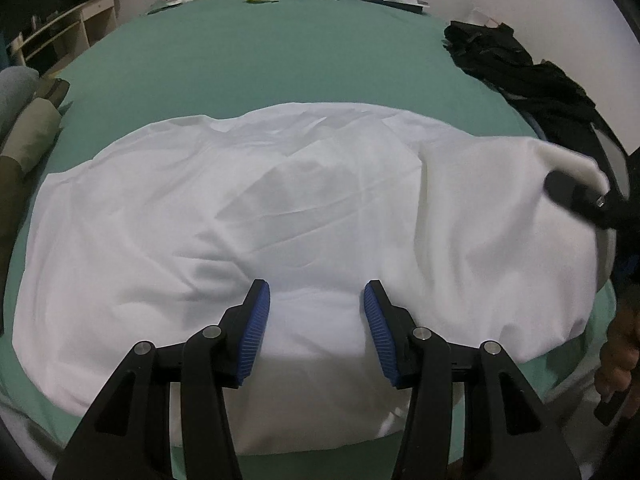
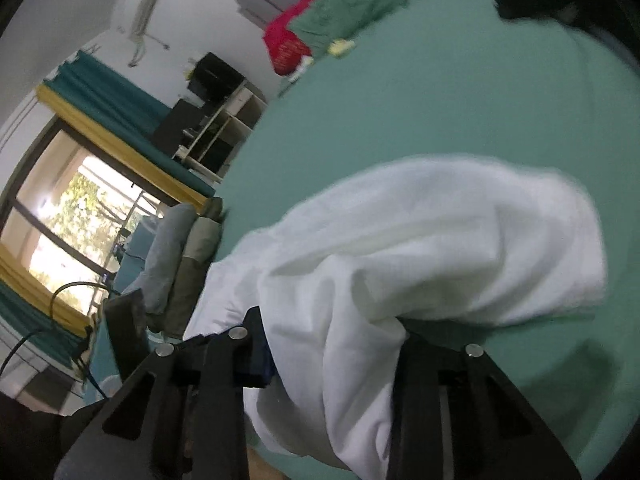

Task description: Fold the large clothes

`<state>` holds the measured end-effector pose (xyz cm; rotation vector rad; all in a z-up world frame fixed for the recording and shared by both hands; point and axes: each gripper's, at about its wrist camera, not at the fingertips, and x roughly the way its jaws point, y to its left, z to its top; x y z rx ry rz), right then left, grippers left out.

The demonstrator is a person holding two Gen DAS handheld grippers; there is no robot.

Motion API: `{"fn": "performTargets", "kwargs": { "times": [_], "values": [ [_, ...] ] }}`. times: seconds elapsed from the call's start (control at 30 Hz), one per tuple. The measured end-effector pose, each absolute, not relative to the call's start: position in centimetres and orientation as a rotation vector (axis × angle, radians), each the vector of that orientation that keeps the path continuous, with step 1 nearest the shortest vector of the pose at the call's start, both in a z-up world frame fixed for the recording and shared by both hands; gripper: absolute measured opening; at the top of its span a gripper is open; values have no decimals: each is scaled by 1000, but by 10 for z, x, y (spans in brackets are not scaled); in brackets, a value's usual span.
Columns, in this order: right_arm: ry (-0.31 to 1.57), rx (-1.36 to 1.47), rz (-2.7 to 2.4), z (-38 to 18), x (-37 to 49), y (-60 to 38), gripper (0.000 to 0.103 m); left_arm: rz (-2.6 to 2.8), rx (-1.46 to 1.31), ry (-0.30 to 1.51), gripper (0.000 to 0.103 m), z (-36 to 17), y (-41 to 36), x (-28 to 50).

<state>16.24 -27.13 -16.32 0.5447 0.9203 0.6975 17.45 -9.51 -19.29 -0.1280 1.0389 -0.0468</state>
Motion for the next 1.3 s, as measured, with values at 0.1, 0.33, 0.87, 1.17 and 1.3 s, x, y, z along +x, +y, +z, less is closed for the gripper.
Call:
{"fn": "performTargets", "kwargs": {
  "times": [0.1,0.33,0.87,1.17,1.3],
  "values": [
    [890,443,687,-140,158,-247,32,-81,-171,1044,52,-183,-82,171],
    [872,257,645,-106,151,-185,32,-89,-196,964,52,-143,-17,140],
    [1046,-120,703,-121,145,5,39,96,-348,941,52,-172,148,81],
    [1101,-70,1025,-141,118,64,94,137,-483,899,52,-174,187,58],
    [1021,-64,1040,-112,116,41,94,128,-458,863,52,-163,179,55]
  ]
}}
